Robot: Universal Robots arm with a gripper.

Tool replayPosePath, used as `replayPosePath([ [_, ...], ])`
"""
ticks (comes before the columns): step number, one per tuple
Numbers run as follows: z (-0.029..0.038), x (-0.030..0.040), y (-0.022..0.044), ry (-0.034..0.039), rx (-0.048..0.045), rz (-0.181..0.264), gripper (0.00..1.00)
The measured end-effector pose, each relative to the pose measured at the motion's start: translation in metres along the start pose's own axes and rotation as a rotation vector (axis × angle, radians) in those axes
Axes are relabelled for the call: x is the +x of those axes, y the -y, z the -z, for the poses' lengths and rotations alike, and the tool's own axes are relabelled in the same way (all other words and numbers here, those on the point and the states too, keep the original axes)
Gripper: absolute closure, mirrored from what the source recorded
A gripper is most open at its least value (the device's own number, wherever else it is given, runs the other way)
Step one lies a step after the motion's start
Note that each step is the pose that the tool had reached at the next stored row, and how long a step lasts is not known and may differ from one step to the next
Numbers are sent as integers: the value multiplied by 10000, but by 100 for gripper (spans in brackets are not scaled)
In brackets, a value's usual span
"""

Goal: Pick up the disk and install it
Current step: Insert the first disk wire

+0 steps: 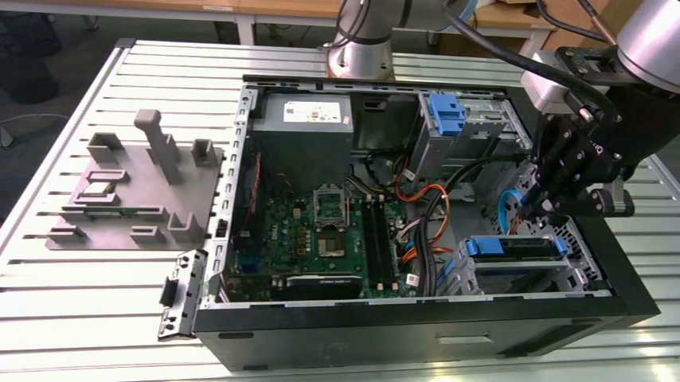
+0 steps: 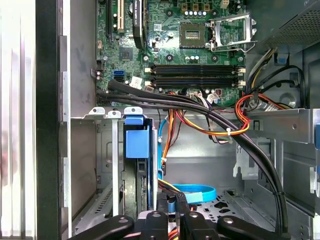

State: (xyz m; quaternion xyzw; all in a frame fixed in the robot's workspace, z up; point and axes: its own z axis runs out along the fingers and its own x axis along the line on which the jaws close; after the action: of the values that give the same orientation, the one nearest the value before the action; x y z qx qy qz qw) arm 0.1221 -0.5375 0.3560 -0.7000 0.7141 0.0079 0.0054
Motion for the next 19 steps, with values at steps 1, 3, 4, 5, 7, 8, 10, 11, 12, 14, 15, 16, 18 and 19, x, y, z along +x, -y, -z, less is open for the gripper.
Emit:
replayPosePath([
  [1,0,0,0,0,0,0,81],
  [3,0,0,0,0,0,0,82],
  [4,-1,0,0,1,0,0,84],
  [5,0,0,0,0,0,0,84],
  [7,-1,0,0,0,0,0,84],
  [8,0,0,0,-1,0,0,84],
  [10,-3,5,0,3,0,0,84],
  [11,-2,15,0,4,0,0,84],
  [12,-1,29,0,1,0,-1,84],
  [14,0,50,1,0,1,0,84],
  [15,0,57,1,1,4,0,84],
  [16,1,70,0,11,13,1,84],
  [18,1,102,-3,27,28,2,84],
  [19,1,117,-5,34,38,2,84],
])
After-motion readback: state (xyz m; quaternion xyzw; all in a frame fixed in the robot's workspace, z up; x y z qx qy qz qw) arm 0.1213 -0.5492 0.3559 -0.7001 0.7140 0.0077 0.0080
